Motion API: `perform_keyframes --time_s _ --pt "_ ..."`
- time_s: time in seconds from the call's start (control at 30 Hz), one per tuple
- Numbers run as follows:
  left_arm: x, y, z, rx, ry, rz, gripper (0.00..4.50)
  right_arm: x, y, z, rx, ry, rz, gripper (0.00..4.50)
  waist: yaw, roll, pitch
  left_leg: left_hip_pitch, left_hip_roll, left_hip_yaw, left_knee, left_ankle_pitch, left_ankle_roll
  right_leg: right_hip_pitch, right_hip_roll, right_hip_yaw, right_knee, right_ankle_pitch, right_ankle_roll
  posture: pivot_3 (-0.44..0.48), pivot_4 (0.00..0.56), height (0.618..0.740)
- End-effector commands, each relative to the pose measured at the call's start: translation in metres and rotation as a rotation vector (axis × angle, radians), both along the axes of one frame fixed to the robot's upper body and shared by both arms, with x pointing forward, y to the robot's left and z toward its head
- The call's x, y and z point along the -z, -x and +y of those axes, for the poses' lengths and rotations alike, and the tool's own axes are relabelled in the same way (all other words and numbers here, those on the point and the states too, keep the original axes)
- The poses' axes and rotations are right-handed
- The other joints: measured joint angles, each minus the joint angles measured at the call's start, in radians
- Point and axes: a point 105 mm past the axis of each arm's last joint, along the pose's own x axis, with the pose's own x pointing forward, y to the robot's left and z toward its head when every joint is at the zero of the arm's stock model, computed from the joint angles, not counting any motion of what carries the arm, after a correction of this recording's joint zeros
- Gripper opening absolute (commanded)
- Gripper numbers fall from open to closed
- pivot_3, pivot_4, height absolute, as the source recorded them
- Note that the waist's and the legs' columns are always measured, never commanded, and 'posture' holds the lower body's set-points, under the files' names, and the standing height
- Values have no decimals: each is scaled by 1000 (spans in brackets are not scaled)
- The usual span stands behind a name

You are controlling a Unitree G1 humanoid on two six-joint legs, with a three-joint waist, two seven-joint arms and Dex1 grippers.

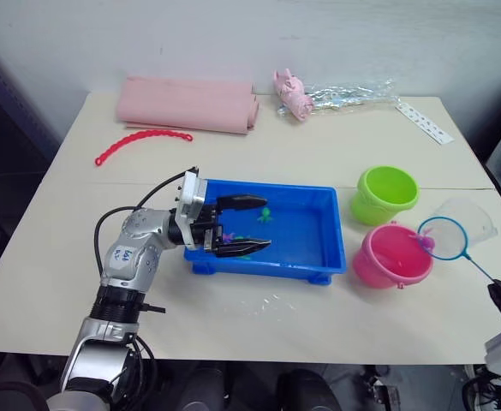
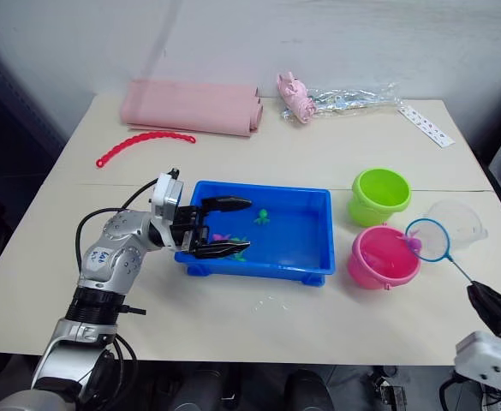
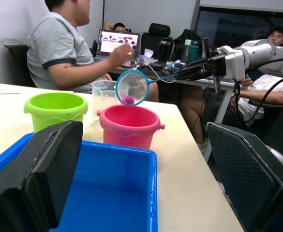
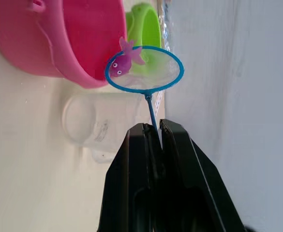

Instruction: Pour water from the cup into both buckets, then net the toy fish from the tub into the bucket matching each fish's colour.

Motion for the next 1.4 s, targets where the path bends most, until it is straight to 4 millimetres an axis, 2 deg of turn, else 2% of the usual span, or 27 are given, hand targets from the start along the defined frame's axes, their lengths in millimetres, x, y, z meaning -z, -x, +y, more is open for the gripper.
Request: perform_keyframes --time_s 0.03,0.13,0.4,0.5,0.6,0.73,0.9,0.97,1.03,1.1,1.23,1.4 --pt "0 1 1 -9 -1 -28 4465 -5 -1 3 -10 117 -36 0 0 0 0 0 0 0 0 0 0 0 0 0 0 0 0 0 150 740" --pt "3 1 2 -12 -11 -29 4465 -8 -3 5 -15 187 -59 0 0 1 0 0 0 0 0 0 0 0 0 0 0 0 0 0 150 740" --pt "-1 -1 -1 -22 33 -37 4465 -1 0 14 -104 281 -65 0 0 1 0 0 0 0 0 0 0 0 0 0 0 0 0 0 150 740" --pt "0 -3 1 -31 31 -44 4465 -5 0 8 -77 296 -96 0 0 1 0 0 0 0 0 0 0 0 0 0 1 0 0 0 150 740" --pt "0 -5 2 -36 31 -52 4465 0 4 7 -74 302 -85 0 0 1 0 1 0 0 0 1 -1 0 0 0 1 0 0 0 150 740" --pt "-1 -7 2 -47 41 -64 4465 -6 4 2 -28 311 -122 0 -1 1 0 0 0 0 -1 1 -1 0 0 0 1 0 0 0 150 740" --pt "0 -8 0 -50 47 -68 4465 10 8 18 -91 271 -61 0 -1 1 0 1 0 0 -1 1 -1 0 0 1 1 0 0 0 150 740" --pt "0 -9 1 -62 53 -70 4465 2 8 5 -27 293 -85 0 -1 1 -1 1 0 0 -1 1 -1 0 0 0 1 0 0 0 150 740" --pt "1 -9 2 -76 58 -71 4465 -1 6 2 -3 296 -100 0 -1 1 -1 1 0 0 -1 1 -1 0 0 1 1 0 0 0 150 740" --pt "3 -8 2 -77 54 -70 4465 8 5 16 -56 272 -73 0 -1 1 -1 1 0 0 -1 1 -1 0 0 1 1 0 0 0 150 740" --pt "2 -9 2 -89 60 -76 4465 0 1 11 -22 282 -112 0 -1 2 -1 1 0 0 -1 1 -1 0 0 1 1 0 0 0 150 740" --pt "4 -9 1 -90 51 -84 4465 3 -1 16 -43 273 -102 0 -1 2 -1 1 0 0 -1 1 -1 0 0 1 1 0 0 0 150 740"
